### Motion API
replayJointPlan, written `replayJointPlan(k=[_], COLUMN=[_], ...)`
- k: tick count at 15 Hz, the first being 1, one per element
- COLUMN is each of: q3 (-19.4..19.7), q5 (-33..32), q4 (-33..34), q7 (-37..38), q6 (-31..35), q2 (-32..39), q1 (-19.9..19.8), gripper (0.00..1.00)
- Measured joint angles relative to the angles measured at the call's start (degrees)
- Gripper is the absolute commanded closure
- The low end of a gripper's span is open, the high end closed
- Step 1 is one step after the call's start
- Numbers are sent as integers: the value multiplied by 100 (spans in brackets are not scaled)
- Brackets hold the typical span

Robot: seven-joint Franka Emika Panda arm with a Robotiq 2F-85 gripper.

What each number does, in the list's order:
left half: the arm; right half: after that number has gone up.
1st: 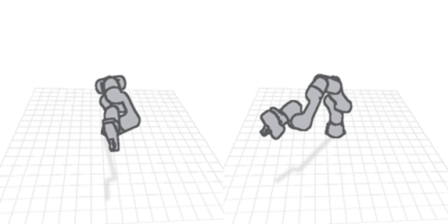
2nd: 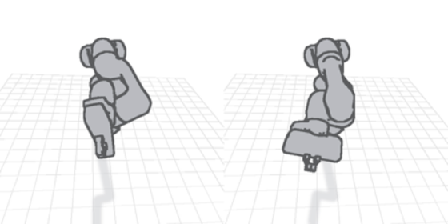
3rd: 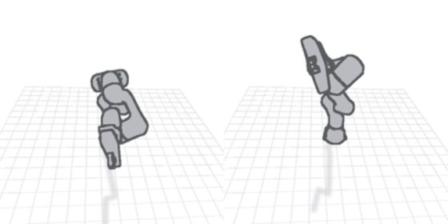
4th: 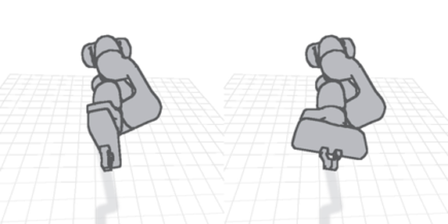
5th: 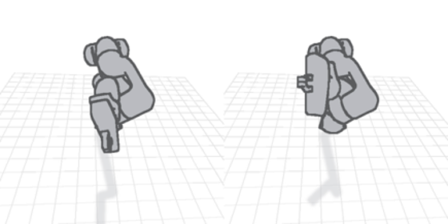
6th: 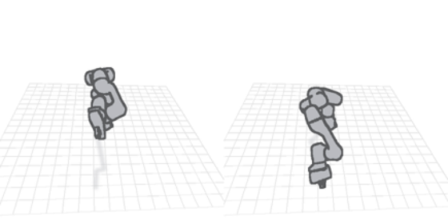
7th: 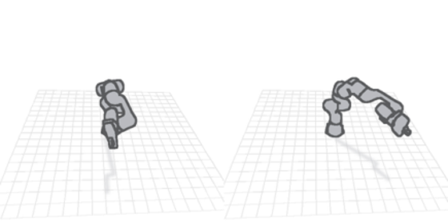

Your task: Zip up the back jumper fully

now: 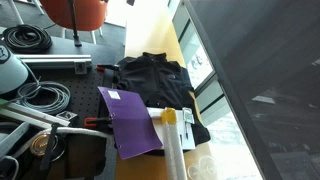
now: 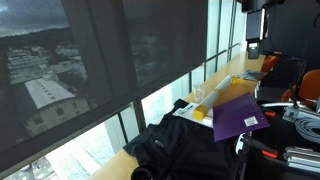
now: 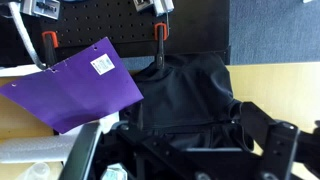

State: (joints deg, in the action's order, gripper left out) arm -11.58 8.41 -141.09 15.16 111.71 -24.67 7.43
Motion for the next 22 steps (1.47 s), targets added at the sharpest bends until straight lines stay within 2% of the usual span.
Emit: replayJointPlan(k=[14,18,22], q3=[0,73,230], q5=[-37,-174,-370], q4=[-54,-275,-185], q7=[0,-240,-775], q6=[89,1193,2479], q2=[65,687,1796], q1=[-23,-161,-211], gripper=[0,0,0])
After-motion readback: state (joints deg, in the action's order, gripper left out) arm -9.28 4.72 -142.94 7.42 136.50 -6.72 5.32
